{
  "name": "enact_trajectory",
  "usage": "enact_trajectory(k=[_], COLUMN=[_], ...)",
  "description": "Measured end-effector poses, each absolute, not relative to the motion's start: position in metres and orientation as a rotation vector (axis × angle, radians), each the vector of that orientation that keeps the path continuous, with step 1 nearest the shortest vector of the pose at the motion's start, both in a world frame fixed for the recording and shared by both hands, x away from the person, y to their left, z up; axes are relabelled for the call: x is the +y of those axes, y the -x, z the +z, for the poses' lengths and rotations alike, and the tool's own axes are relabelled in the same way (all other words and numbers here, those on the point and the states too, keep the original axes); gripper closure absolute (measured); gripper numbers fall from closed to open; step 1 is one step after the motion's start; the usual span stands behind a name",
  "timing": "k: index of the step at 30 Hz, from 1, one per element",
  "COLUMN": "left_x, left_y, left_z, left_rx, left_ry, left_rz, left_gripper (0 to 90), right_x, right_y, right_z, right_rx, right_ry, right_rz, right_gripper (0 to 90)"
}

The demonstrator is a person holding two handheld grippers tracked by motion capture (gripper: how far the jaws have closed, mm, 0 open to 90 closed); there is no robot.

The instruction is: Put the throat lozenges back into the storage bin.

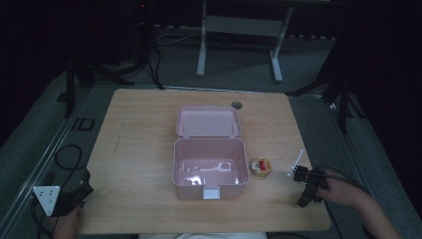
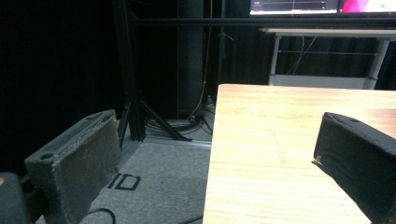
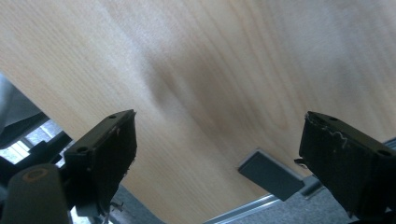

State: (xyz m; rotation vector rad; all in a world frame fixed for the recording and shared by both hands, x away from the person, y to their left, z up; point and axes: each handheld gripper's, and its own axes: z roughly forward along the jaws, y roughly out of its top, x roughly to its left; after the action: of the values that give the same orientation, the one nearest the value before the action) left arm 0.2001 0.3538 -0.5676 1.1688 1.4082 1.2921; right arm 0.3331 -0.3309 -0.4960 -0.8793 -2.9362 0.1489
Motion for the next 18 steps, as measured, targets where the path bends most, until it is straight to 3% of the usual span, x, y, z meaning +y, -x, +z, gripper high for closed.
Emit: enact_trajectory(k=[18], left_x=[0.353], left_y=[-0.201], left_z=[-0.567], left_rx=[1.4], left_ry=[-1.18], left_rz=[1.291], left_gripper=[1.0], right_x=[-0.31], right_y=[-0.354], right_z=[-0.488], right_rx=[-2.943], right_ry=[0.849], right_rz=[0.162], right_gripper=[11.8])
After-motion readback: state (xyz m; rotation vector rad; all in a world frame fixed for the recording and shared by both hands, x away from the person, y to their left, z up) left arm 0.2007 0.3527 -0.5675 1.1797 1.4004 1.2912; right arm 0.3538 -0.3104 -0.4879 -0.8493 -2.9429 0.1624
